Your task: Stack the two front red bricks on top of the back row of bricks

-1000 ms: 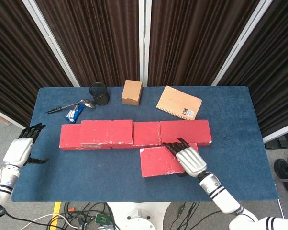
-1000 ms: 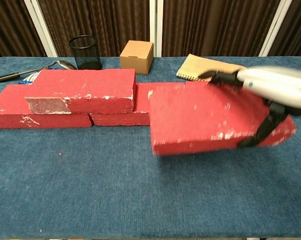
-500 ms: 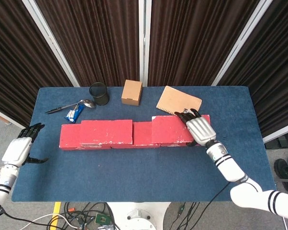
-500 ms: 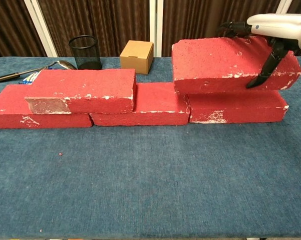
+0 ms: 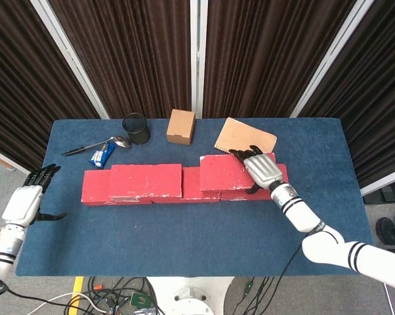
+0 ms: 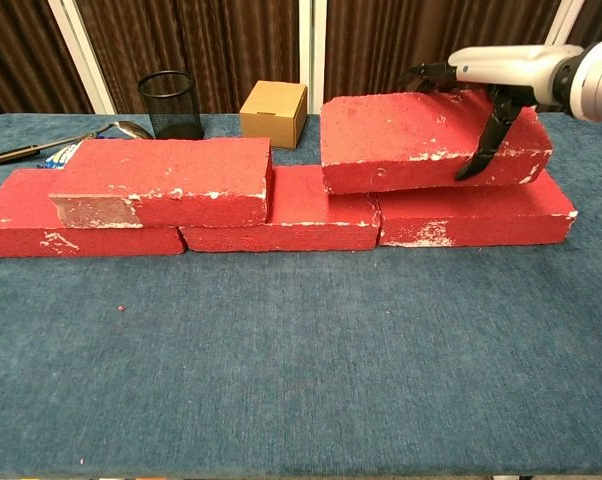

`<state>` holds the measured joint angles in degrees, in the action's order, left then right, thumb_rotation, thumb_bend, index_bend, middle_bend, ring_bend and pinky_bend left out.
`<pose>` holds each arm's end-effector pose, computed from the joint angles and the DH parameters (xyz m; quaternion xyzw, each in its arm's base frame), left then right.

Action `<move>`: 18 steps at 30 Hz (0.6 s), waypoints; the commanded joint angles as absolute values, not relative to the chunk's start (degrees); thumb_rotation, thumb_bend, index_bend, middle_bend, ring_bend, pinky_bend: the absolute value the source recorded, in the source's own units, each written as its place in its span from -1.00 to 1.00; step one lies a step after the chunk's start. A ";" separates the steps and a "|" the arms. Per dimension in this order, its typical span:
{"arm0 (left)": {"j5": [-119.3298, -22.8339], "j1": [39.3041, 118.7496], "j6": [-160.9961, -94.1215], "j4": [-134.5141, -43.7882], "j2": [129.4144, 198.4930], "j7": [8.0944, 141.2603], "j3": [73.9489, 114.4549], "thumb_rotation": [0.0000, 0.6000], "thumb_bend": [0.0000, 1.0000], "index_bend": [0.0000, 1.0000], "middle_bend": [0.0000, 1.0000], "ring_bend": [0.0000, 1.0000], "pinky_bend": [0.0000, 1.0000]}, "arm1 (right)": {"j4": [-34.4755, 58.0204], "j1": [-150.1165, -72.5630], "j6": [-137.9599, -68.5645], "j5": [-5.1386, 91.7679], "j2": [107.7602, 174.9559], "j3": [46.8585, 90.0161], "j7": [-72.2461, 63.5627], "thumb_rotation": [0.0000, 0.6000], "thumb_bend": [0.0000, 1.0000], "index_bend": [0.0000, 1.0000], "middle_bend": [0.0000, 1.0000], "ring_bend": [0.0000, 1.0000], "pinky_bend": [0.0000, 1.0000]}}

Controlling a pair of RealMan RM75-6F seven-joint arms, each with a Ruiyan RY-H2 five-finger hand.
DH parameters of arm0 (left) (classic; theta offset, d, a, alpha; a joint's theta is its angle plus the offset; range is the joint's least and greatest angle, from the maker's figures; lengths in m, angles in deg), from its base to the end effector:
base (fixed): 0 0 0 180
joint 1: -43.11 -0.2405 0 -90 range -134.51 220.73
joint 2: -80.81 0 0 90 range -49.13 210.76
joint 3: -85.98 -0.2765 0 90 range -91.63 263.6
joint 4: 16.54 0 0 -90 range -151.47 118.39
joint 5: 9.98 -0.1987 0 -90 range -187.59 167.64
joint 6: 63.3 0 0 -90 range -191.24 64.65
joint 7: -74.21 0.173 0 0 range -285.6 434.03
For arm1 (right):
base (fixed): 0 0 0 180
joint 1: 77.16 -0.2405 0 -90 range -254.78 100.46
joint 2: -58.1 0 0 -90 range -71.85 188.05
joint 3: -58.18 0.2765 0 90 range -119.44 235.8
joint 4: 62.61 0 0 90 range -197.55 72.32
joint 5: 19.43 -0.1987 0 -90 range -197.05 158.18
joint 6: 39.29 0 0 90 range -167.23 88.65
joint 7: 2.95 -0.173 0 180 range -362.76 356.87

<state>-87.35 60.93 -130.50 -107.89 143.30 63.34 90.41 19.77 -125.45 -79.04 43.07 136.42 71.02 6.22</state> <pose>-0.3154 0.2860 0.1564 -0.6053 -0.4814 -0.3843 0.5041 -0.1563 -0.4267 0.0295 0.7641 -0.3995 0.3302 0.3841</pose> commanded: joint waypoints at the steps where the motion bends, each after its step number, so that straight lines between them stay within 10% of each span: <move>1: -87.38 60.84 -130.44 -107.69 143.31 63.03 90.34 1.00 -1.00 -0.99 -1.00 -1.00 -1.00 | 19.26 -125.75 -78.69 42.73 137.14 70.87 5.18 1.00 -1.00 -1.00 -0.53 -0.55 -1.00; 18: -87.91 60.78 -129.49 -106.53 143.39 61.31 89.89 1.00 -1.00 -0.99 -1.00 -1.00 -1.00 | 15.42 -128.78 -72.90 43.03 139.42 70.10 -0.68 1.00 -1.00 -1.00 -0.53 -0.55 -1.00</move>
